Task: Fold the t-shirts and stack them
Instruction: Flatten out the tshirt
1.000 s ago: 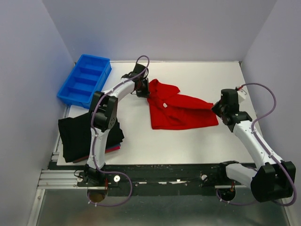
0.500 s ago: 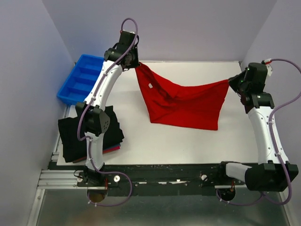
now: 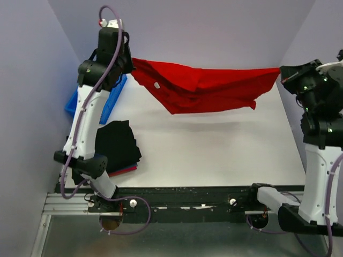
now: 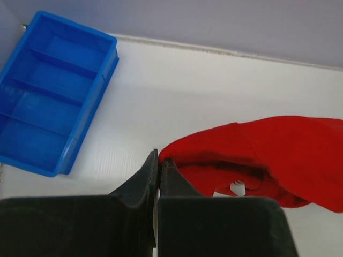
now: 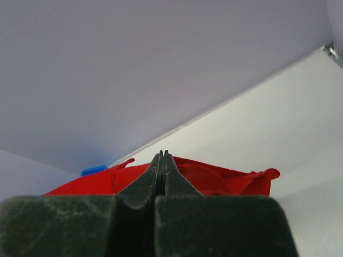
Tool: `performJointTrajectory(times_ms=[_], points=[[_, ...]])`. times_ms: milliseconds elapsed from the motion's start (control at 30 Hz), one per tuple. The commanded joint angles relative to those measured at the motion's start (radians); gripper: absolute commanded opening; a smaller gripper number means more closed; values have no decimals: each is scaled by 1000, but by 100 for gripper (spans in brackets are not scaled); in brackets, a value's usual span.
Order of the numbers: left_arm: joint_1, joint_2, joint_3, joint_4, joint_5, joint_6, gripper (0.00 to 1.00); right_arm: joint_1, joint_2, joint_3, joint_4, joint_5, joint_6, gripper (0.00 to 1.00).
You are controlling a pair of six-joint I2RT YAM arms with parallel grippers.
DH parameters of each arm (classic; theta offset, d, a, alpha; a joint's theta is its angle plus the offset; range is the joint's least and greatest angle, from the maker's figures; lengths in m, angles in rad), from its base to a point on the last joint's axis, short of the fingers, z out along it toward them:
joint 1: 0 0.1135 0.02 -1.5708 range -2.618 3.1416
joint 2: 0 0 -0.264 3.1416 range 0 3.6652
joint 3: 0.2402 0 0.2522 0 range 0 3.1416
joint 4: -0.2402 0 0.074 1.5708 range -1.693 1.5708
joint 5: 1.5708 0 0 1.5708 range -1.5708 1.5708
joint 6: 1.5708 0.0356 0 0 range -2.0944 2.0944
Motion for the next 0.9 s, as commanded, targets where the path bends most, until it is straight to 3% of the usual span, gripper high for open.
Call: performJointTrajectory(times_ms=[0,267,400,567,700,800,867], points=[[23,-184,-112,62,-68,-16,0,-10,-85,92,-72,22,-66,1],[23,-399,-400,134,-89,-61,0,-10,-271,-80,-109,135,-63,1],[25,-444,-448,167,-71,-72,0,-10,-296,-83,-119,214,-80,1],[23,-341,-329,139,-5,-61,0,-10,-121,44,-158,111,-104,1],[23,-194,-69,75,52,-56,0,-10,59,187,-215,33,-86,1],[23,-97,133,-14,83,-56,0,-10,103,270,-232,-6,-75,1],[23,-123,117,21,97,-56,0,-11,96,302,-228,0,-78,1]])
